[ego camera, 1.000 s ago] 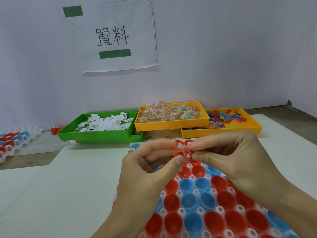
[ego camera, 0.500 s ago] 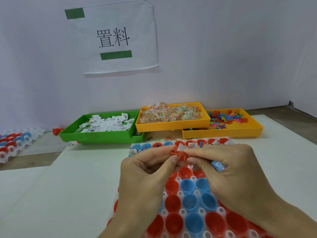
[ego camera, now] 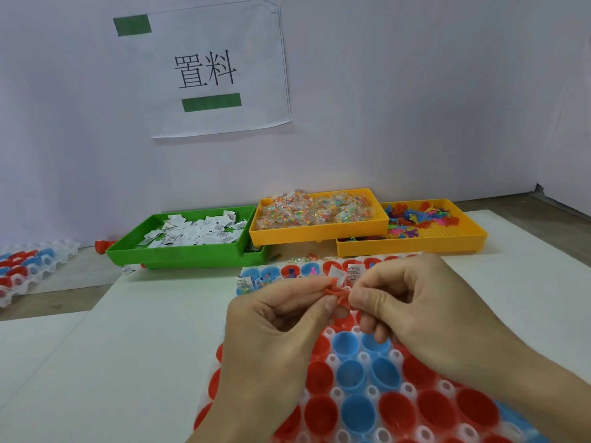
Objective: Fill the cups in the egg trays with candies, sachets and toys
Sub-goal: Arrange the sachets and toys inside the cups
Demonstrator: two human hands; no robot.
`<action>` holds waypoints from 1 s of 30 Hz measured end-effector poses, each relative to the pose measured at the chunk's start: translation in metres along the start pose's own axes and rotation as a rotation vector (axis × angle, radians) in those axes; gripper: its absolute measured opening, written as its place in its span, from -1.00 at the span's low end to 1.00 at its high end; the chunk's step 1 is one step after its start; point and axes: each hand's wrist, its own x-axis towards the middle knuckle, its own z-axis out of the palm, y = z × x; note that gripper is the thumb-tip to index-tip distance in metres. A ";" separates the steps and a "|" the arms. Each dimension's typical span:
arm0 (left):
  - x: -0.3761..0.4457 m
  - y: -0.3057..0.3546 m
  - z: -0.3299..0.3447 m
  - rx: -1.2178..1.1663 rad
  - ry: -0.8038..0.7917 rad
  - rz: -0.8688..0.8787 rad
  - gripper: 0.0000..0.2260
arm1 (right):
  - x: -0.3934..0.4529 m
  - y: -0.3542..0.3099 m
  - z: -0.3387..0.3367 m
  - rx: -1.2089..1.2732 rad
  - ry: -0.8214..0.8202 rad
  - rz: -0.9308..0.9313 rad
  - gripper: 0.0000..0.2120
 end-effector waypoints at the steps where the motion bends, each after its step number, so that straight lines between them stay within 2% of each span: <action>1: 0.000 0.000 0.000 -0.004 -0.006 -0.004 -0.80 | 0.000 0.000 -0.001 0.032 -0.026 0.025 -0.77; 8: 0.001 0.004 -0.001 -0.078 -0.050 -0.041 -0.75 | 0.002 0.000 -0.004 0.196 -0.159 0.109 -0.85; 12: 0.004 0.004 -0.003 -0.150 -0.049 -0.104 -0.76 | 0.002 0.000 -0.006 0.307 -0.187 0.103 -0.84; 16: 0.007 0.001 -0.006 -0.234 -0.065 -0.165 -0.77 | 0.004 0.001 -0.009 0.260 -0.044 -0.022 -0.88; 20: 0.008 -0.003 -0.007 -0.241 -0.043 -0.149 -0.74 | 0.004 0.002 -0.010 0.203 0.067 -0.120 -0.87; 30: 0.008 -0.004 -0.006 -0.196 -0.004 -0.055 -0.81 | 0.004 0.005 -0.009 0.223 0.088 -0.172 -0.85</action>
